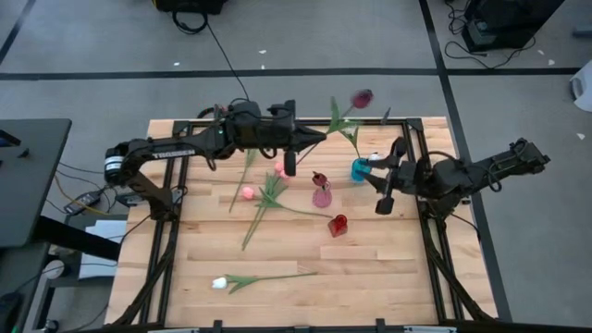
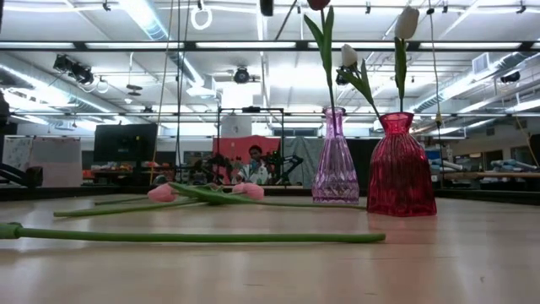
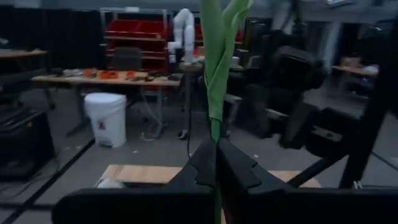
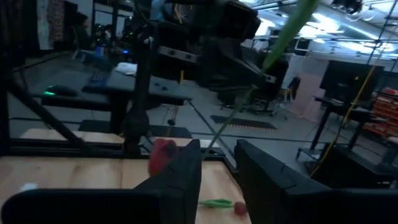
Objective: Sort flowers into vase by color
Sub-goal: Put the red flower into the purple vase
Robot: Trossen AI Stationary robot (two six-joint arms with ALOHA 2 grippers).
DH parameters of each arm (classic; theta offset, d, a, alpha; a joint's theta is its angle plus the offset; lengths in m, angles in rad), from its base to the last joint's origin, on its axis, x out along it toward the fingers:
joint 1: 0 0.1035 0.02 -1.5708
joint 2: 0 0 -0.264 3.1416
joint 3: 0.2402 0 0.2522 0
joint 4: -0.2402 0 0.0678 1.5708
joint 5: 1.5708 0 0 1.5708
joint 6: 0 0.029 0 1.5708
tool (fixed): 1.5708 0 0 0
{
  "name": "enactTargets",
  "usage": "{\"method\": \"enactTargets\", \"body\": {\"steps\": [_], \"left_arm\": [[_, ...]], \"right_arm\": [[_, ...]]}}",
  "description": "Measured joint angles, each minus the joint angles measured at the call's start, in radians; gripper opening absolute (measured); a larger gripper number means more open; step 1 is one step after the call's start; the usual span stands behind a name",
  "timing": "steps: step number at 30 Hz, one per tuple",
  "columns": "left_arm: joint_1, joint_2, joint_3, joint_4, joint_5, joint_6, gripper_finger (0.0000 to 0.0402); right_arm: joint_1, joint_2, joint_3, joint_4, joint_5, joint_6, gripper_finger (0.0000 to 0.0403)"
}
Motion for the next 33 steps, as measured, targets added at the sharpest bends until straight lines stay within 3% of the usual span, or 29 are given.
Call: {"method": "enactTargets", "body": {"steps": [6, 13, 22, 33], "left_arm": [[-0.015, 0.080, 0.083, 0.003, 0.043, 0.065, 0.0008], [-0.045, 0.108, 0.127, -0.008, 0.055, 0.123, 0.0008], [-0.082, 0.109, 0.138, -0.049, 0.059, 0.173, 0.0008], [-0.088, 0.109, 0.138, -0.080, 0.058, 0.171, 0.0008]], "right_arm": [[-0.050, 0.000, 0.003, 0.057, -0.020, -0.011, 0.0130], [-0.120, 0.002, 0.063, 0.055, -0.136, -0.058, 0.0137], [-0.168, 0.027, 0.108, 0.168, -0.314, -0.120, 0.0192], [-0.181, 0.105, 0.181, 0.217, -0.373, -0.184, 0.0190]]}}
